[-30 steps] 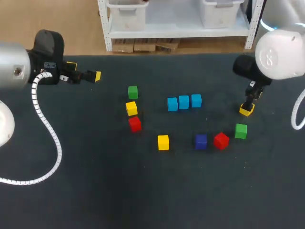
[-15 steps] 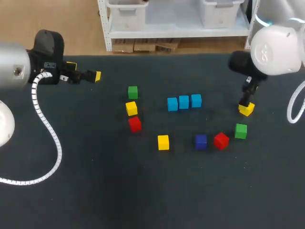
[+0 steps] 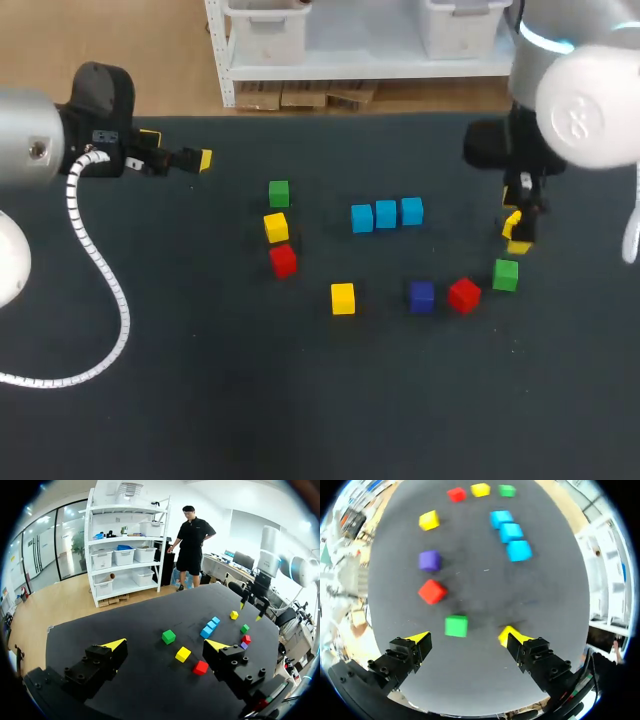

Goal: Place the blue cubes, place green cubes on the blue cubes, place the yellow cubes on the green cubes, then place the red cubes on the yellow cubes, and place purple cube on the red cubes.

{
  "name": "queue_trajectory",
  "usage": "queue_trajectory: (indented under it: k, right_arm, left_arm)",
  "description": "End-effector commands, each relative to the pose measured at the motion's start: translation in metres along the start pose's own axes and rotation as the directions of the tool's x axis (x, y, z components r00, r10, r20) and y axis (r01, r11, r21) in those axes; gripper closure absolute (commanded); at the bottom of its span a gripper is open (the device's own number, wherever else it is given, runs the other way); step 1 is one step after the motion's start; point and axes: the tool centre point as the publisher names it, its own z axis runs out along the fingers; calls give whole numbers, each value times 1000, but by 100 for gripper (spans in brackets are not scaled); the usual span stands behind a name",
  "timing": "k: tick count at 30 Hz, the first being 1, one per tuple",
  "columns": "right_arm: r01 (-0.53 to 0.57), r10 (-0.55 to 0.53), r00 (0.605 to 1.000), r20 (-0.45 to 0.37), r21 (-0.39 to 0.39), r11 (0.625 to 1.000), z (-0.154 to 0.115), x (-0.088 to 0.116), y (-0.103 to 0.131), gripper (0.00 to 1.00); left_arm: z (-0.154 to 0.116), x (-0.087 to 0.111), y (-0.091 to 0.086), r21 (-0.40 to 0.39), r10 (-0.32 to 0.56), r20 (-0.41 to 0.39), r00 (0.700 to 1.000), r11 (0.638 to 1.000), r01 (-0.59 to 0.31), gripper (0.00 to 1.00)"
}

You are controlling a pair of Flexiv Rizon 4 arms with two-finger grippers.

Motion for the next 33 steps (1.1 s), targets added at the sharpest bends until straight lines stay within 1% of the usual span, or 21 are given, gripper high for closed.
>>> queue_trajectory:
  k: [1,4,6,10,13,16,19,20,21,22,26,27,28,31,32,33]
  right_arm:
    - [2,-2,1000,0,37,999,9,-2,23,0]
    - [-2,2,1000,15,16,1000,18,-3,28,0]
    - [3,-3,1000,7,18,1000,25,-6,30,0]
    - [-38,38,999,-5,20,999,40,-3,22,0]
    - [-44,44,999,0,14,999,44,1,20,0]
    - [-47,47,999,-14,17,999,49,5,16,0]
    - [-55,55,998,-5,11,998,52,7,13,0]
    - [-54,54,999,-6,11,998,52,8,12,8]
    - [-52,52,999,-6,12,999,53,8,10,23]
    - [-51,51,999,-5,12,999,54,8,9,31]
    - [-33,33,999,-8,11,999,58,8,6,42]
    - [-29,29,1000,-5,10,1000,59,8,6,51]
    - [-23,23,1000,-5,10,1000,60,7,6,54]
    - [-4,4,1000,5,4,1000,61,6,7,60]
    - [1,-1,1000,5,4,1000,61,5,7,65]
    - [3,-3,1000,4,4,1000,61,5,8,74]
  left_arm:
    - [0,2,2,9,2,8,1000,1000,-2,0]
    - [0,2,2,9,2,8,1000,1000,-2,0]
    - [0,2,2,9,2,8,1000,1000,-2,0]
    - [0,2,2,9,2,8,1000,1000,-2,0]
    - [0,2,2,9,2,8,1000,1000,-2,0]
    - [0,2,2,9,2,8,1000,1000,-2,0]
    - [0,2,2,9,2,8,1000,1000,-2,0]
    - [0,2,2,9,2,8,1000,1000,-2,0]
    - [0,2,2,9,2,8,1000,1000,-2,0]
    - [0,2,2,9,2,8,1000,1000,-2,0]
    - [0,2,2,9,2,8,1000,1000,-2,0]
    - [0,2,2,9,2,8,1000,1000,-2,0]
    - [0,2,2,9,2,8,1000,1000,-2,0]
    - [0,2,2,9,2,8,1000,1000,-2,0]
    - [0,2,2,9,2,8,1000,1000,-2,0]
    - [0,2,2,9,2,8,1000,1000,-2,0]
